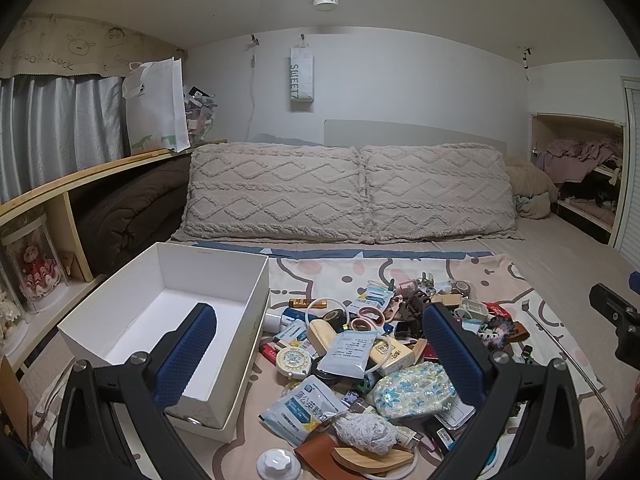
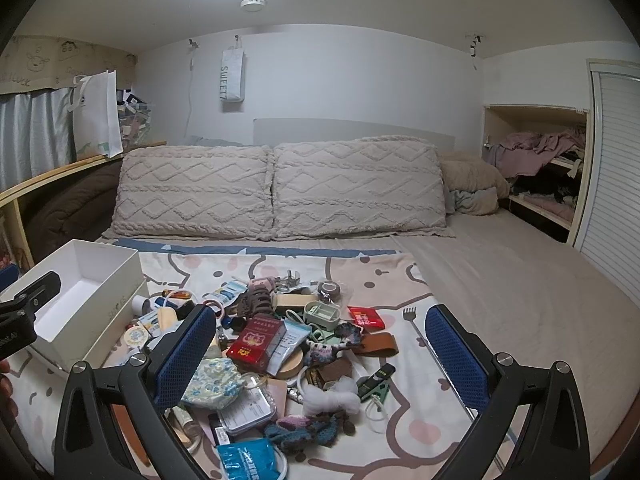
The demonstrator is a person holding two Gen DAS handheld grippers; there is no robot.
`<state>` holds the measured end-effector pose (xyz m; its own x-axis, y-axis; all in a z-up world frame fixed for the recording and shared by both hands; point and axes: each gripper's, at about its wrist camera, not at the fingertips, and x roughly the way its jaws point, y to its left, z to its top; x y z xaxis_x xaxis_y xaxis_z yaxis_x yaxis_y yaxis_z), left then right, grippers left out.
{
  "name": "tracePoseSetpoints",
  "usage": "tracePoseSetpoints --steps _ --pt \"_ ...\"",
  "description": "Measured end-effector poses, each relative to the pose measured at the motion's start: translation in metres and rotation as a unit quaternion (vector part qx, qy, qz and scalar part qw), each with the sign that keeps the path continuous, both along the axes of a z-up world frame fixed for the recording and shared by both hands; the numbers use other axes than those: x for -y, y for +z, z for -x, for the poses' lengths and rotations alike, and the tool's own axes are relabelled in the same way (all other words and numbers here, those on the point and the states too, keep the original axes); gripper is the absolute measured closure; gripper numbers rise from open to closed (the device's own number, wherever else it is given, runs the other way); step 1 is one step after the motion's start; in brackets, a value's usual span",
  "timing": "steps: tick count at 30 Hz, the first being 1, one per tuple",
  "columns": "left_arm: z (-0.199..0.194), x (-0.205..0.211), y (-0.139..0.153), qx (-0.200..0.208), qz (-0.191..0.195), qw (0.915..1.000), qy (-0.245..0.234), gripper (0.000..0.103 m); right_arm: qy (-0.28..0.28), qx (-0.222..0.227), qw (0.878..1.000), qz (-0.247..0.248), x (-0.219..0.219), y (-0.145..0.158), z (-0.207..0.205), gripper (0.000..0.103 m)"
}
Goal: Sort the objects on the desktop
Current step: 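Move both tools toward the cluttered pile of items on the bed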
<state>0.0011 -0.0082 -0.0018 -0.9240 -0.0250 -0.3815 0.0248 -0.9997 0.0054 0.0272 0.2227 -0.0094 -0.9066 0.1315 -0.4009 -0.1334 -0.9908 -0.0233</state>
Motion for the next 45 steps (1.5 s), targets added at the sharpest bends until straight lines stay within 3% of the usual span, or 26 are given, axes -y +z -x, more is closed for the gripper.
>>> tracePoseSetpoints --steps 12,22,45 --pt "0.003 0.005 -0.002 0.000 -0.003 1.0000 0.009 0.000 -0.012 0.000 1.000 0.010 -0.010 -0.003 0.002 0.000" --pt "0.006 0.005 -0.016 0.015 -0.005 0.9999 -0.001 0.000 0.012 -0.003 1.000 0.026 -0.012 -0.013 0.003 0.000" --pt "0.007 0.005 -0.051 0.053 -0.022 0.9983 -0.008 0.000 0.089 0.072 0.993 0.034 0.028 -0.086 0.003 0.000"
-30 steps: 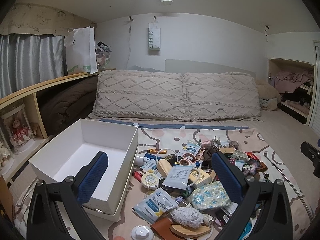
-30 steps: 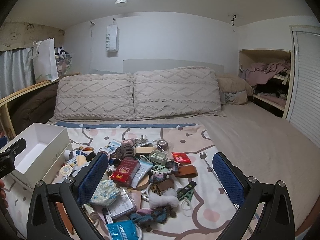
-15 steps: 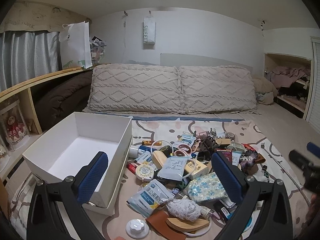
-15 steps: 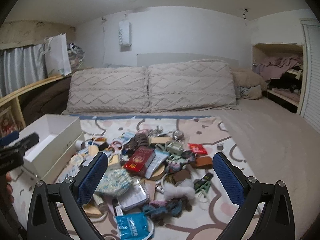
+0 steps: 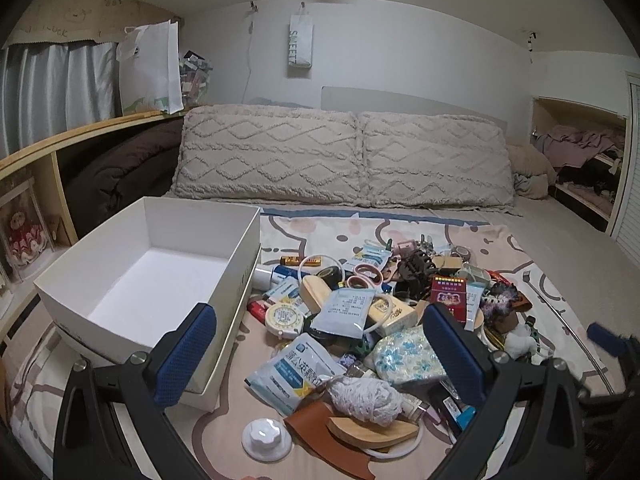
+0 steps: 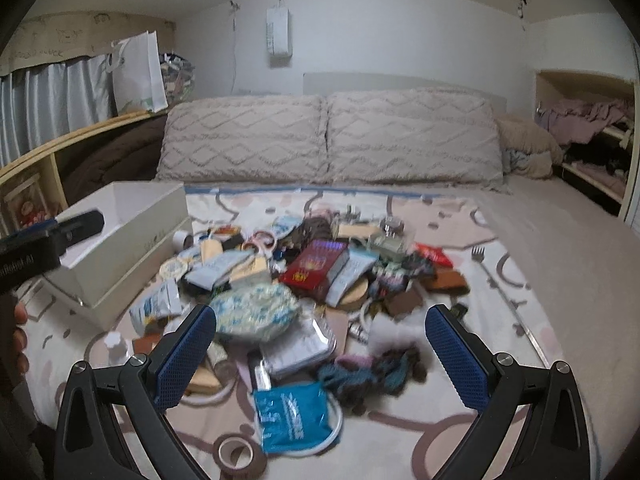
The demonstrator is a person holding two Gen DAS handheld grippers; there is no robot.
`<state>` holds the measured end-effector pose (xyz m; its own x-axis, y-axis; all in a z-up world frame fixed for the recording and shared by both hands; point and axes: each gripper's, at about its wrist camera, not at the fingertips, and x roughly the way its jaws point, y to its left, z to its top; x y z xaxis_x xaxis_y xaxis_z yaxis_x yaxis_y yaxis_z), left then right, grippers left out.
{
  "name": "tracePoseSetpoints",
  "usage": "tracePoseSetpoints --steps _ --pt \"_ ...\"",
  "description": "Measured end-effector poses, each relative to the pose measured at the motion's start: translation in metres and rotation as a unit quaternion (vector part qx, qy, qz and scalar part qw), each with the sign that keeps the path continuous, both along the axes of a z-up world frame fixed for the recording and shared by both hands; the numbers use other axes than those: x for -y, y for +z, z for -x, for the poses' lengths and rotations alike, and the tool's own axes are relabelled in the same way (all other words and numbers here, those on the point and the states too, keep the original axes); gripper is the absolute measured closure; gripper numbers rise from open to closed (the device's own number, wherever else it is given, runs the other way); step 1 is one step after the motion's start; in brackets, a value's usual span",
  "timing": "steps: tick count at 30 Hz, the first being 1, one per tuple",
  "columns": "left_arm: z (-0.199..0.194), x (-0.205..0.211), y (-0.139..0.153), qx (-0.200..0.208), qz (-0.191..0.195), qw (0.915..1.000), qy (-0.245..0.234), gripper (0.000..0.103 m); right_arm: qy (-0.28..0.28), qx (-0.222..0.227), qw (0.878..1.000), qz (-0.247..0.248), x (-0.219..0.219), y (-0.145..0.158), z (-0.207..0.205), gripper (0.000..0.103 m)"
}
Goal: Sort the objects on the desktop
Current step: 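Move both tools toward the cluttered pile of items on the bed, then lower the right tool over the brown bandage roll while the left tool approaches the white knob holder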
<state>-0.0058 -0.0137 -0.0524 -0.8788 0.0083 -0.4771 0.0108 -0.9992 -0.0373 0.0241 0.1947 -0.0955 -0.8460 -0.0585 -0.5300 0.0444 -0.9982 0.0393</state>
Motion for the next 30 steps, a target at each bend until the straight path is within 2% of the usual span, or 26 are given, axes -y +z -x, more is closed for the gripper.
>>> tracePoseSetpoints --steps 10,19,27,30 --pt "-0.005 0.016 -0.028 0.033 0.000 0.9994 0.013 0.000 0.020 0.058 0.998 0.001 0.014 -0.043 -0.008 0.000" --pt "-0.014 0.038 -0.059 0.080 -0.019 0.9963 0.028 0.000 0.042 0.087 0.995 -0.003 0.034 -0.058 -0.010 0.000" --pt "-0.025 0.050 -0.057 0.079 -0.034 0.9960 0.024 0.000 0.053 0.114 0.992 0.021 0.040 -0.077 -0.014 0.000" --pt "-0.028 0.051 -0.052 0.075 -0.022 0.9969 0.011 0.000 0.056 0.118 0.991 0.022 0.044 -0.082 -0.017 0.000"
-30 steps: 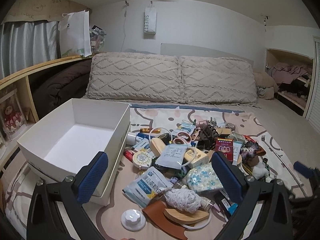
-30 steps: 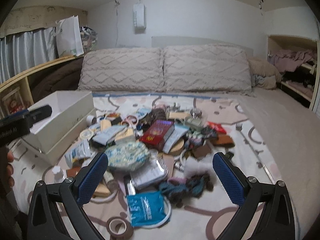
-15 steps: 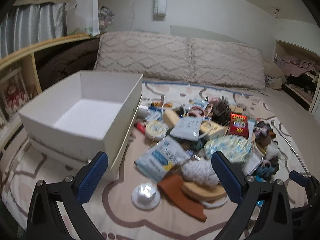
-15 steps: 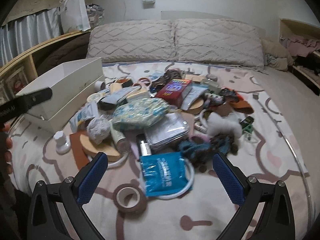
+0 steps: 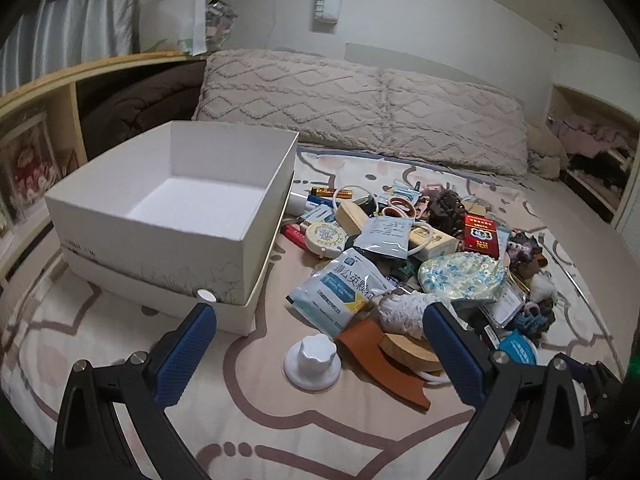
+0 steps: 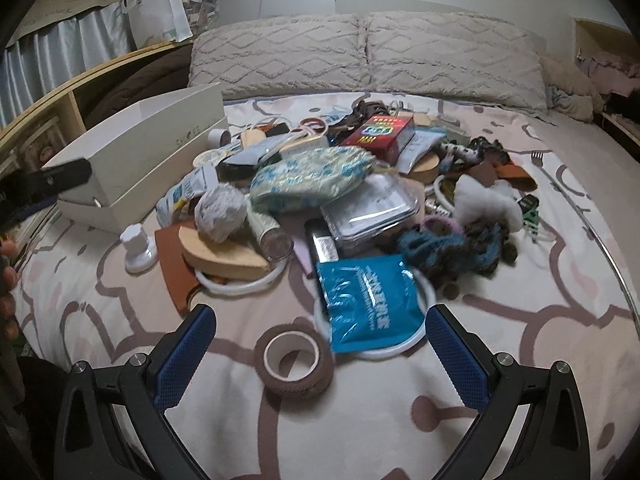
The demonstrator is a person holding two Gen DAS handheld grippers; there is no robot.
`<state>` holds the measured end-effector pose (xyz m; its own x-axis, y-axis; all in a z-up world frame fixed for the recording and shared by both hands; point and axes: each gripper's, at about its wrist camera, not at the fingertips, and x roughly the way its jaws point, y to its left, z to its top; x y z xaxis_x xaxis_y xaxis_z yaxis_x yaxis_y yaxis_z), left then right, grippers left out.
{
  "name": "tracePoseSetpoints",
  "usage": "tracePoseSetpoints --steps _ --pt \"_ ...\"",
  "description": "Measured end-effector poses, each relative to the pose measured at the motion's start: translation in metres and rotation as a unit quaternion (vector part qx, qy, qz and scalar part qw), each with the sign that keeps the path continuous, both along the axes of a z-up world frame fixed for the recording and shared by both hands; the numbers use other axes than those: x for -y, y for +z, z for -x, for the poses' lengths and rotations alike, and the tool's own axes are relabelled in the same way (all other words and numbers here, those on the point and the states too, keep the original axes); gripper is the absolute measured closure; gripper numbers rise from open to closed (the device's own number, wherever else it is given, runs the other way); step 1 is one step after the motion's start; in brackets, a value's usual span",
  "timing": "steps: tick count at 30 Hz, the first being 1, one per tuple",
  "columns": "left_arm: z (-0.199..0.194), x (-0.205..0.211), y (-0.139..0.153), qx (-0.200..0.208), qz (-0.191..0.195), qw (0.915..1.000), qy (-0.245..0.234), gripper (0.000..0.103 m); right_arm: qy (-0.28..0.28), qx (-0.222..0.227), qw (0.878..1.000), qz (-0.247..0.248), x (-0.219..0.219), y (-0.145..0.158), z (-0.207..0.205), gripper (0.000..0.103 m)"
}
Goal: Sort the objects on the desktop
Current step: 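Lower the right tool over the brown bandage roll while the left tool approaches the white knob holder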
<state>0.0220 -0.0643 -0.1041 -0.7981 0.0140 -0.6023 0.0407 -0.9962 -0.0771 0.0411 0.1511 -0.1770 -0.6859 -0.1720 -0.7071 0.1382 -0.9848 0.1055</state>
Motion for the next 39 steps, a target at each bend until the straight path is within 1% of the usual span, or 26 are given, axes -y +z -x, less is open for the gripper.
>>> tracePoseSetpoints --steps 3,5,9,12,13,14,15,16,17,19,21,23,26,31,36,39 --pt "0.001 0.001 0.004 -0.002 0.022 0.9996 -0.019 0.000 -0.002 0.008 1.000 0.003 0.003 -0.007 -0.002 0.000" --pt "0.006 0.004 0.006 0.003 0.036 0.9985 -0.041 0.000 -0.002 0.014 1.000 0.003 0.005 -0.010 -0.002 0.000" --pt "0.016 0.010 0.011 0.004 0.078 0.9948 -0.065 0.000 -0.006 0.025 1.000 -0.001 0.007 -0.015 0.001 0.000" --pt "0.023 0.013 0.014 0.001 0.082 0.9893 -0.121 0.000 -0.010 0.033 0.999 0.003 0.007 -0.019 0.003 0.000" --pt "0.024 0.012 0.014 -0.003 0.090 0.9843 -0.151 0.000 -0.011 0.037 0.999 0.003 0.008 -0.021 0.004 0.000" --pt "0.024 0.010 0.014 -0.005 0.100 0.9811 -0.166 0.000 -0.014 0.041 0.999 0.001 0.008 -0.024 0.005 0.000" --pt "0.023 0.008 0.011 -0.010 0.120 0.9745 -0.189 0.000 -0.016 0.044 0.999 -0.002 0.009 -0.027 0.005 0.000" --pt "0.022 0.006 0.009 -0.013 0.133 0.9698 -0.204 0.000 -0.019 0.045 0.999 -0.006 0.009 -0.030 0.005 0.000" --pt "0.021 0.004 0.005 -0.015 0.148 0.9633 -0.223 0.000 -0.022 0.046 0.999 -0.010 0.010 -0.033 0.006 0.000" --pt "0.020 -0.001 -0.004 -0.011 0.169 0.9533 -0.250 0.000 -0.027 0.042 0.999 -0.017 0.012 -0.036 0.006 0.000" --pt "0.019 -0.004 -0.015 0.000 0.176 0.9455 -0.274 0.000 -0.034 0.032 0.999 -0.025 0.016 -0.038 0.004 0.000" --pt "0.019 -0.006 -0.026 0.015 0.173 0.9377 -0.301 0.000 -0.038 0.025 0.998 -0.032 0.018 -0.040 0.003 0.000" --pt "0.022 -0.009 -0.045 0.053 0.163 0.9256 -0.338 0.000 -0.043 0.012 0.998 -0.042 0.020 -0.044 0.000 0.000" --pt "0.028 -0.009 -0.070 0.068 0.169 0.9208 -0.345 0.000 -0.049 -0.006 0.997 -0.058 0.024 -0.045 -0.005 0.000" --pt "0.039 -0.006 -0.087 0.077 0.174 0.9217 -0.338 0.000 -0.049 -0.002 0.997 -0.063 0.025 -0.045 -0.005 0.000" --pt "0.045 -0.005 -0.094 0.089 0.166 0.9205 -0.342 0.000 -0.046 -0.003 0.997 -0.069 0.026 -0.046 -0.005 0.000"
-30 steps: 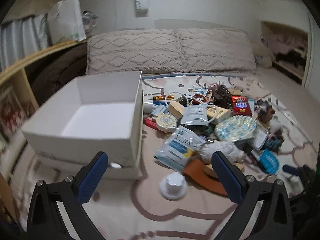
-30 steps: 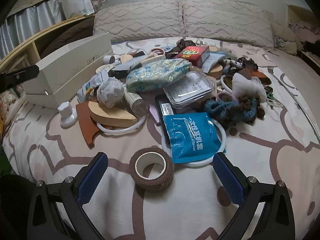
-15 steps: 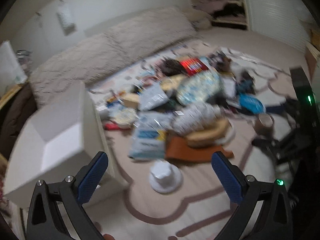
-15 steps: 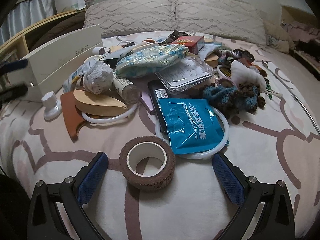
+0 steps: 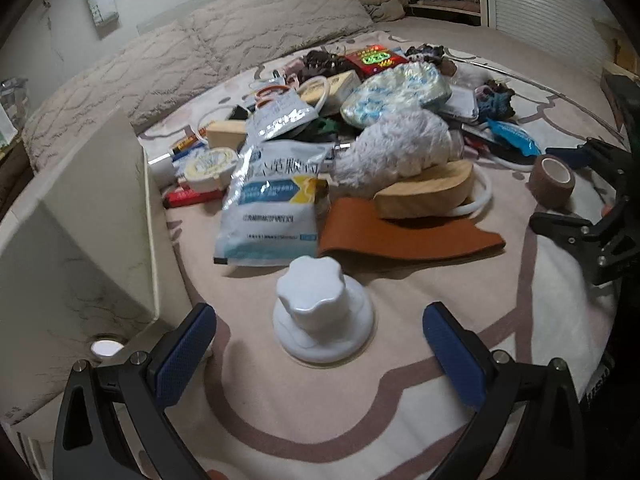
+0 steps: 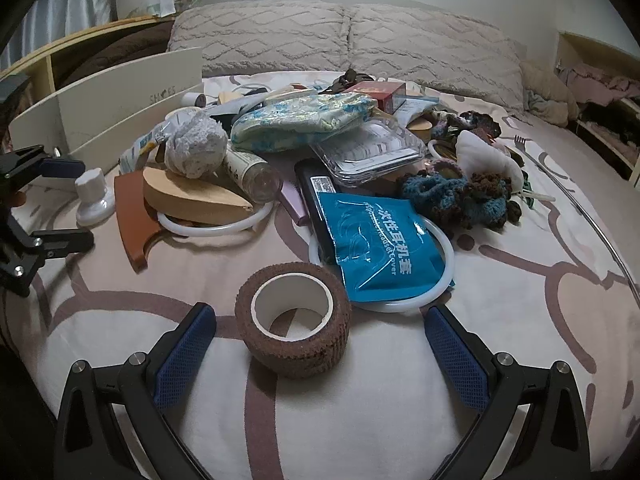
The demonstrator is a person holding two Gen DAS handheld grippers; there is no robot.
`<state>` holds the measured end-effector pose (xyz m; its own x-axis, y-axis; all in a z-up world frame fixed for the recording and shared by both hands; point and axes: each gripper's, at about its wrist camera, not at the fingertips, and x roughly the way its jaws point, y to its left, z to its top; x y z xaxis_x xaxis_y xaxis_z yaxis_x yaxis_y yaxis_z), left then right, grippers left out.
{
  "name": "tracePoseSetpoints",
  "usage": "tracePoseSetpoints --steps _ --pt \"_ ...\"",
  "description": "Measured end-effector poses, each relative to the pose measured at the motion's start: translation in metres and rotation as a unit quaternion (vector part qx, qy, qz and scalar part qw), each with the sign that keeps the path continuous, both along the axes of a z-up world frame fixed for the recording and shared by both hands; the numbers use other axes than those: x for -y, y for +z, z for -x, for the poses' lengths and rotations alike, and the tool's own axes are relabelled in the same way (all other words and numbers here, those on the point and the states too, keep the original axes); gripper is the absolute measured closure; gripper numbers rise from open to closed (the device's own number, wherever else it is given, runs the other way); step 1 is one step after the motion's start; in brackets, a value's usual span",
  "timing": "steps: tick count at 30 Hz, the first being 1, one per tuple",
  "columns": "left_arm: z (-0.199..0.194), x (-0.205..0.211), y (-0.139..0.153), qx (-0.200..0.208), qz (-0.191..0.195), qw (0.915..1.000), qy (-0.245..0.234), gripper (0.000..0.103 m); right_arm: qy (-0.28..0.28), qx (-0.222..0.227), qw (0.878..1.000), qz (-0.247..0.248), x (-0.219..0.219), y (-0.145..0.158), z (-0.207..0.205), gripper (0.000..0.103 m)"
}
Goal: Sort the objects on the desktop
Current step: 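Lower the right tool over the brown bandage roll while the left tool approaches the white knob holder, then close the right tool on the brown roll while the left tool grasps the white knob holder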
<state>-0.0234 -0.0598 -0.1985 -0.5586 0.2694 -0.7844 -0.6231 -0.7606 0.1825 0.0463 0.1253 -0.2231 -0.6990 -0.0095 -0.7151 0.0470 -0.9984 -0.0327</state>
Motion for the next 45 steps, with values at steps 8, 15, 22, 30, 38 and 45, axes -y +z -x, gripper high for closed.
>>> tracePoseSetpoints --steps 8,15,22,30,38,45 --pt "0.007 0.000 -0.010 0.033 0.000 0.9995 0.000 0.000 0.009 -0.036 0.999 0.030 -0.007 0.001 -0.017 0.001" --pt "0.011 0.001 -0.013 0.049 -0.011 0.9987 0.001 0.000 0.036 -0.062 0.997 0.040 -0.001 0.009 -0.022 0.039" --pt "0.012 0.001 -0.014 0.051 -0.027 0.9983 0.005 0.000 0.048 -0.066 0.996 0.048 0.003 0.009 -0.021 0.039" --pt "0.003 0.001 -0.010 0.016 -0.040 0.9990 -0.009 0.011 0.065 -0.074 0.991 0.086 0.002 0.005 -0.020 0.039" --pt "0.009 0.003 -0.010 0.047 -0.065 0.9967 -0.014 0.020 0.047 -0.054 0.989 0.127 -0.004 0.002 -0.016 0.039" --pt "0.007 0.005 -0.012 0.057 -0.078 0.9954 0.001 0.019 0.042 -0.053 0.988 0.136 -0.006 0.005 -0.020 0.039"
